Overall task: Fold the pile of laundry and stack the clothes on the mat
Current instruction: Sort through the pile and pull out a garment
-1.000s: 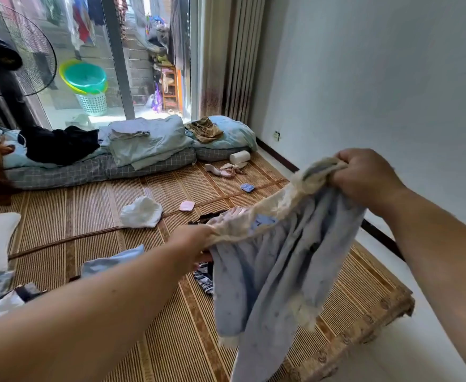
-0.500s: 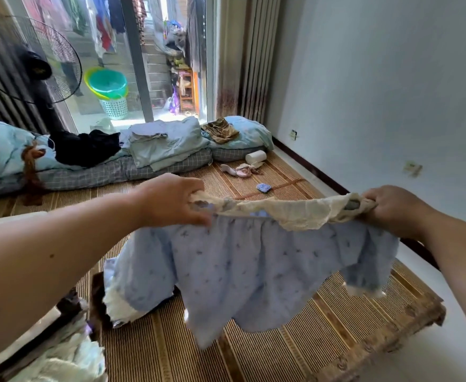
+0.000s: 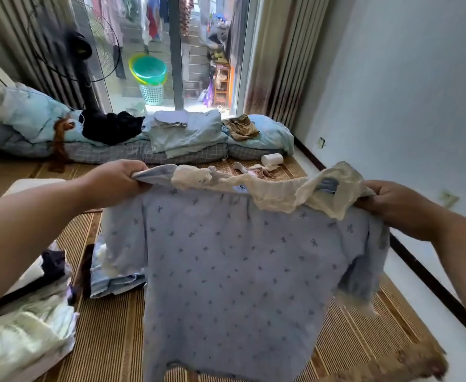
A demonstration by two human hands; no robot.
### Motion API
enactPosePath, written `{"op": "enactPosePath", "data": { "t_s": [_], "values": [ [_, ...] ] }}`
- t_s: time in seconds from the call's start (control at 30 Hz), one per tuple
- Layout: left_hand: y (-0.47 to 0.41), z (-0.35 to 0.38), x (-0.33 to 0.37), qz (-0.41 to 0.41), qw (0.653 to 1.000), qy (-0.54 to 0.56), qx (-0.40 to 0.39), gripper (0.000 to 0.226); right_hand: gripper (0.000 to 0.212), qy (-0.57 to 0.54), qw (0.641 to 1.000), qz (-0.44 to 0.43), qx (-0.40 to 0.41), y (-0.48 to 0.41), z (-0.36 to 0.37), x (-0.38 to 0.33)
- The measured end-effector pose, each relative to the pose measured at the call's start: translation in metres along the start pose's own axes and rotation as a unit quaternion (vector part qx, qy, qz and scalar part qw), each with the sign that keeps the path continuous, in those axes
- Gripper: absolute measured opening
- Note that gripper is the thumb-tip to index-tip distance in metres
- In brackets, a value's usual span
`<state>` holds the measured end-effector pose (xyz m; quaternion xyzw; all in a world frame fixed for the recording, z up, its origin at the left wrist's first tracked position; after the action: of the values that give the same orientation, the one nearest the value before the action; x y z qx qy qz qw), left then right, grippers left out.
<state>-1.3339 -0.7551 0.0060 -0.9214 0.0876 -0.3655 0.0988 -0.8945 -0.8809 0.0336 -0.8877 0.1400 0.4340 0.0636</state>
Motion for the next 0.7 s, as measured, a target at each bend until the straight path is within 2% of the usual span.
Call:
{"op": "enactPosePath", "data": {
  "t_s": [0.07, 0.1, 0.13, 0.17, 0.2, 0.23, 0.27, 0.33, 0.4, 0.47, 0.53, 0.63, 0.7],
  "values": [
    [0.014, 0.007, 0.006, -0.029, 0.997, 0.056, -0.049, 0.021, 0.043, -0.008, 0.997, 0.032, -0.073, -0.001, -0.004, 0.004],
    [0.02, 0.01, 0.008, -0.038, 0.994, 0.071, -0.073, 0.01, 0.047, -0.006, 0.993, 0.052, -0.107, -0.001, -0.004, 0.009],
    [0.025, 0.014, 0.01, -0.048, 0.991, 0.071, -0.098, 0.009, 0.048, -0.001, 0.987, 0.075, -0.139, -0.001, -0.004, 0.015],
    [0.032, 0.019, 0.011, -0.063, 0.988, 0.061, -0.127, 0.021, 0.047, 0.008, 0.982, 0.095, -0.165, -0.003, -0.004, 0.021],
    [0.038, 0.027, 0.009, -0.084, 0.98, 0.054, -0.171, 0.019, 0.045, 0.017, 0.977, 0.11, -0.184, -0.003, -0.004, 0.026],
    [0.046, 0.035, 0.006, -0.108, 0.97, 0.045, -0.215, 0.008, 0.044, 0.029, 0.973, 0.124, -0.195, -0.004, -0.004, 0.031],
    [0.056, 0.043, 0.001, -0.135, 0.954, 0.036, -0.265, 0.008, 0.043, 0.039, 0.969, 0.135, -0.202, -0.005, -0.005, 0.036],
    [0.077, 0.057, -0.013, -0.209, 0.902, 0.023, -0.376, 0.011, 0.04, 0.052, 0.961, 0.155, -0.225, -0.005, -0.003, 0.044],
    [0.09, 0.065, -0.022, -0.26, 0.858, 0.018, -0.443, 0.025, 0.034, 0.065, 0.95, 0.173, -0.251, -0.006, 0.002, 0.052],
    [0.093, 0.074, -0.03, -0.291, 0.837, 0.025, -0.464, 0.035, 0.025, 0.077, 0.942, 0.192, -0.265, -0.008, 0.01, 0.064],
    [0.085, 0.09, -0.039, -0.294, 0.84, 0.017, -0.455, 0.035, 0.016, 0.11, 0.944, 0.192, -0.245, -0.022, 0.021, 0.079],
    [0.061, 0.122, -0.054, -0.275, 0.876, -0.003, -0.396, 0.01, 0.014, 0.2, 0.952, 0.139, -0.187, -0.053, 0.044, 0.099],
    [0.038, 0.151, -0.061, -0.193, 0.911, -0.057, -0.361, 0.013, 0.014, 0.259, 0.95, 0.103, -0.139, -0.074, 0.065, 0.118]
  ]
}}
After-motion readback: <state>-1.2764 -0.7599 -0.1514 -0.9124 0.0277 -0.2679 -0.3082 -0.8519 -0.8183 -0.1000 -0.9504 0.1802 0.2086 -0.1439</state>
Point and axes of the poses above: each hand's wrist, its own y-axis away from the middle knuckle, its own z-axis out of the palm, x = y × z, the point moved 8 cm from there along -y, towards the middle knuckle, and after that the axes turned 15 degrees about x, right-handed, at the moved point
